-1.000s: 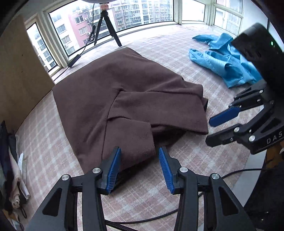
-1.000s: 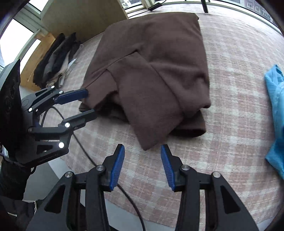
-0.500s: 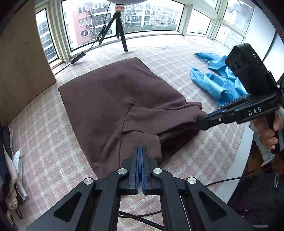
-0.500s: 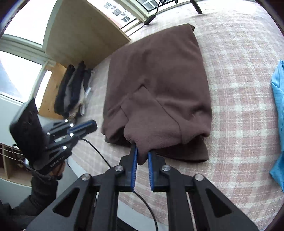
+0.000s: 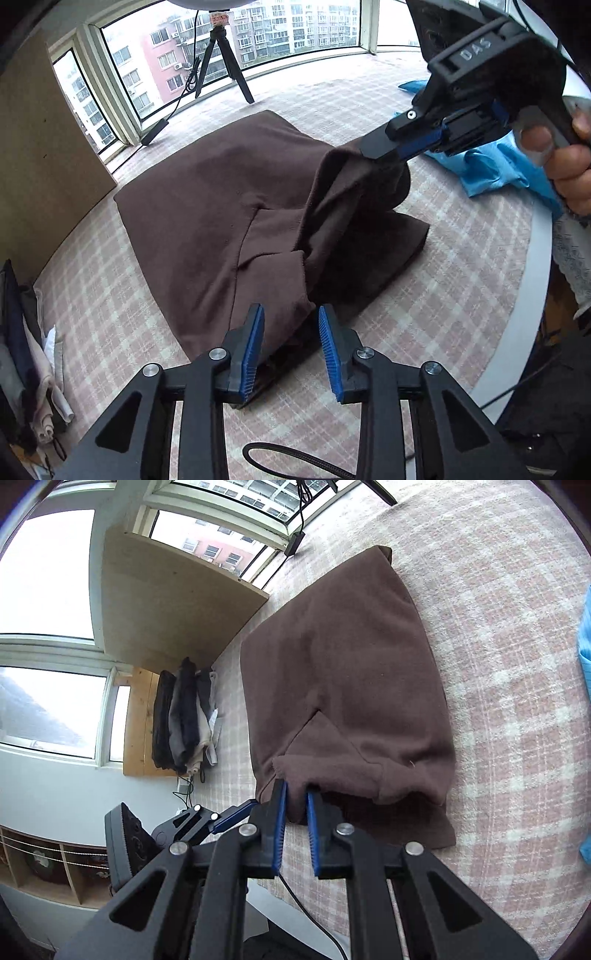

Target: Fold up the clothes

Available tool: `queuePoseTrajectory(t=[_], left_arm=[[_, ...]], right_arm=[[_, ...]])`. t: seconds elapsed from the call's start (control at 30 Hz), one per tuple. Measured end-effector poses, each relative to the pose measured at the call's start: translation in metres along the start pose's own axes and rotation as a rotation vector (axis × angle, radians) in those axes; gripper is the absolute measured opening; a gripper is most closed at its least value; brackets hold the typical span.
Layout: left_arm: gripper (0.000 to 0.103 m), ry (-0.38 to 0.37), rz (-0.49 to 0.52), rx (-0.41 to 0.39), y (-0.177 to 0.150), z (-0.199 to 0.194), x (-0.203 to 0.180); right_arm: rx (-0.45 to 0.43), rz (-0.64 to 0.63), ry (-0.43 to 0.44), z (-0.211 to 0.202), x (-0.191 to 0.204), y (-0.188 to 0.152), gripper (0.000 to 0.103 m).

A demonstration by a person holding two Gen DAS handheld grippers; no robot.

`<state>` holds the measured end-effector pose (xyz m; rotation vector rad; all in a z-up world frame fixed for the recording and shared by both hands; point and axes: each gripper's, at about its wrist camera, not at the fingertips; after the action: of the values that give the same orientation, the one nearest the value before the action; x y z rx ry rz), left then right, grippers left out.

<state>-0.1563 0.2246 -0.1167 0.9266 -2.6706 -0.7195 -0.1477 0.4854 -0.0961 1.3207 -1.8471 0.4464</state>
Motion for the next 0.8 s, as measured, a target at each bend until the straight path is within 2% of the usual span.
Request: queuePoseTrajectory(t=[0.03, 0.2, 0.37, 0.53, 0.6, 0.67, 0.8], left_arm=[[0.006, -0.018, -0.018, 0.011, 0.002, 0.004, 0.004], [0.006, -0.102, -0.168, -0.032, 0.003, -0.014, 0.037], [0.006, -0.118, -0.218, -0.05, -0.004, -0.033, 0.058], [0.006, -0.12, -0.239, -0.032, -0.005, -0.033, 0.071], [0.008, -0.095, -0.225, -0.023, -0.003, -0.03, 0.071], [0.008, -0.063, -0.205, -0.013, -0.001, -0.027, 0.071], [0.009, 0.018, -0.115, 0.044, 0.0, -0.014, 0.062]], right_arm=[[0.0, -0.008, -0.011, 0.0, 0.001, 0.001, 0.011], [0.018, -0.088, -0.123, 0.0, 0.004, -0.002, 0.011], [0.053, -0.087, -0.14, -0.002, -0.003, -0.011, 0.01], [0.109, -0.104, -0.158, -0.01, -0.007, -0.017, 0.01], [0.117, -0.102, -0.187, -0.013, -0.011, -0.015, 0.01], [0.103, -0.151, -0.252, -0.013, -0.008, -0.014, 0.01], [0.147, -0.23, -0.314, 0.002, -0.001, -0.025, 0.01]])
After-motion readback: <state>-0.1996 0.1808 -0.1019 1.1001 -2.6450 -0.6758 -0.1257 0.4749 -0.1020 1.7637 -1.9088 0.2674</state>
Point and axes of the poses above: each gripper's, at about its wrist camera, not at the fingertips, and z roughly the way its jaws point, x to its left, y to its top, and after that the axes turned 5 degrees about -x, right-handed
